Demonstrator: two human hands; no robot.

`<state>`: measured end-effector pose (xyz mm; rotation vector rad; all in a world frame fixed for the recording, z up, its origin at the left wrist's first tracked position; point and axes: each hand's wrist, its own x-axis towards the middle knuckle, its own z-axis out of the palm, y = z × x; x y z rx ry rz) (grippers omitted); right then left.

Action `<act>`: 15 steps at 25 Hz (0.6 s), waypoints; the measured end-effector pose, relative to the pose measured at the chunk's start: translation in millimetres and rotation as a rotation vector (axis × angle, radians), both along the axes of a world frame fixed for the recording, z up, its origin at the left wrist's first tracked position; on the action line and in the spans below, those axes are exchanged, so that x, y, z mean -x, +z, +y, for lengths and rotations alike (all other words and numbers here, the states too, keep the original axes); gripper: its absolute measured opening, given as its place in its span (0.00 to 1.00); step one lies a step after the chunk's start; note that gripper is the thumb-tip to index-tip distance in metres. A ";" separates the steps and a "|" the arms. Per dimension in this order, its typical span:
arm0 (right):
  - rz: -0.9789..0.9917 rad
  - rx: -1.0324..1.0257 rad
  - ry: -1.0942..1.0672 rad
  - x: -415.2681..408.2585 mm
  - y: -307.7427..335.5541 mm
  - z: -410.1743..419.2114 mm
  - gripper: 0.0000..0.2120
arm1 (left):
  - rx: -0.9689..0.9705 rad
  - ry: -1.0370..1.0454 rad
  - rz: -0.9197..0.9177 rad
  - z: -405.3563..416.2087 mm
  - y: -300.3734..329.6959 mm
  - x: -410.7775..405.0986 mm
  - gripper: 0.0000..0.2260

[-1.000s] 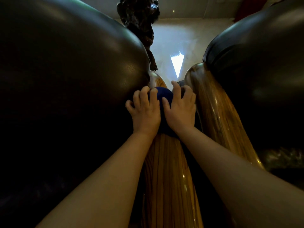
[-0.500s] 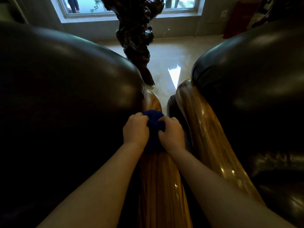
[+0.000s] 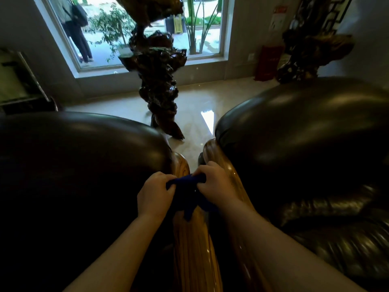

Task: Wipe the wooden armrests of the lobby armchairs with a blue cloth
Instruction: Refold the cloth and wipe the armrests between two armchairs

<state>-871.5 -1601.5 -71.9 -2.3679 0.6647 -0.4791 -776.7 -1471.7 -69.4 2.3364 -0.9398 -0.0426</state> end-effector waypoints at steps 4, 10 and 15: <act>0.021 0.078 0.041 39.1 90.4 10.8 0.10 | 0.024 -0.103 -0.053 18.9 83.8 22.6 0.08; -0.042 0.167 -0.050 104.6 203.1 23.7 0.10 | 0.131 -0.211 -0.075 25.1 189.7 68.7 0.08; -0.065 0.195 -0.067 172.6 262.4 24.6 0.09 | 0.151 -0.289 -0.077 27.0 245.9 128.9 0.08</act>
